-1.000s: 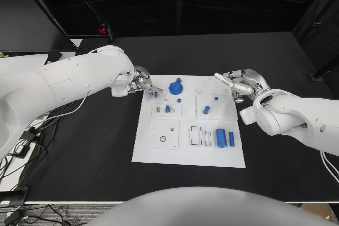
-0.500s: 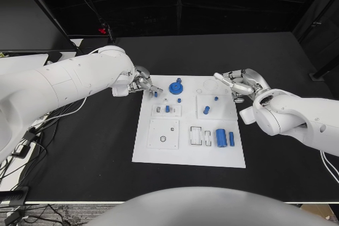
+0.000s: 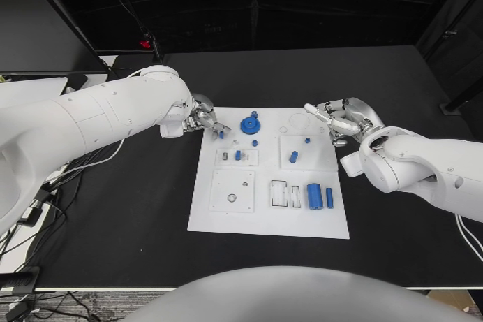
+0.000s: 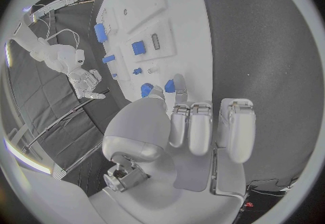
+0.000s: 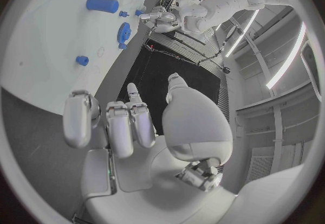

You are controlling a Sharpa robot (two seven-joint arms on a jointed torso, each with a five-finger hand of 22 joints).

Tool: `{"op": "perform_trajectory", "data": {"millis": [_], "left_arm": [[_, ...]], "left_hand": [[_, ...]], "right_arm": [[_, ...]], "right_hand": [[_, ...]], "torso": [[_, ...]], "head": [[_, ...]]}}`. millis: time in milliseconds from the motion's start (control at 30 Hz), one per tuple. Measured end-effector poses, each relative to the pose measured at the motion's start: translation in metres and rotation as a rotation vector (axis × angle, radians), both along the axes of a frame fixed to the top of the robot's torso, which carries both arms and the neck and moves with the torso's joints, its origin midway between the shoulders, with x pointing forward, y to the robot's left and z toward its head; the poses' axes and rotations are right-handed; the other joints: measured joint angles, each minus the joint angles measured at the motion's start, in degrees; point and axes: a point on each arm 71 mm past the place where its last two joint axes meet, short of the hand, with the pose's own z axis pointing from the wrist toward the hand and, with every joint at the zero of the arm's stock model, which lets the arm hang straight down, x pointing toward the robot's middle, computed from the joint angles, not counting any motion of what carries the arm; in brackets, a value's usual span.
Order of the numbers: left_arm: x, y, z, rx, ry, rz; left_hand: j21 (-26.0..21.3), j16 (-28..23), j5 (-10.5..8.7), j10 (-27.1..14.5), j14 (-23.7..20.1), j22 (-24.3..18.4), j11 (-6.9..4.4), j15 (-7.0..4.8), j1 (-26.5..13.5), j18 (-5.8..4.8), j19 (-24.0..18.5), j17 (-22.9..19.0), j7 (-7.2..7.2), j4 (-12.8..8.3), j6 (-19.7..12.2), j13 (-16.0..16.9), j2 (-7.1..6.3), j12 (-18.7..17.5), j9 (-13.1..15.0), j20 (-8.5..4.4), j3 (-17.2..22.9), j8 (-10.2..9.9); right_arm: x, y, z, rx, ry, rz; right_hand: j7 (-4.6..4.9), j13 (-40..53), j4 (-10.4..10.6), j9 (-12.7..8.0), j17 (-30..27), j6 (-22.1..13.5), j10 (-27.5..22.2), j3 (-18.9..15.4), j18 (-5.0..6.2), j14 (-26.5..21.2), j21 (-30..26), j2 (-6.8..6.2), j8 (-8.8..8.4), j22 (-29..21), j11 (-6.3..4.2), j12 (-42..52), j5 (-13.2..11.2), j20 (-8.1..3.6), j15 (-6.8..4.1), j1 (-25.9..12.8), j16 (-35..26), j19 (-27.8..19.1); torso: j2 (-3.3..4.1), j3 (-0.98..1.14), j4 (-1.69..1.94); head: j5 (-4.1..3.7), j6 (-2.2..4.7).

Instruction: Assemble the parts on the task board

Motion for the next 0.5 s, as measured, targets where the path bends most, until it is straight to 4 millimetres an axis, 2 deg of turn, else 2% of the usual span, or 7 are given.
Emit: {"op": "perform_trajectory", "data": {"millis": [500], "left_arm": [[0.0002, -0.0013, -0.0014, 0.004, 0.004, 0.001]], "left_hand": [[0.00, 0.00, 1.42, -0.10, -0.11, 0.00, -0.33, -0.18, 1.94, -0.01, 0.21, 0.00, -0.21, -0.15, 0.21, 0.01, 0.31, 0.06, 0.00, -0.21, 0.19, -0.50]], "right_arm": [[0.0003, 0.0001, -0.0001, 0.000, 0.000, 0.000]], "right_hand": [[0.00, 0.00, 0.00, 0.00, 0.00, 0.00, 0.00, 0.00, 0.00, 0.00, 0.00, 0.00, 0.00, 0.00, 0.00, 0.00, 0.00, 0.00, 0.00, 0.00, 0.00, 0.00]], "torso": [[-0.01, 0.02, 0.01]], "head": [[-0.04, 0.00]]}}
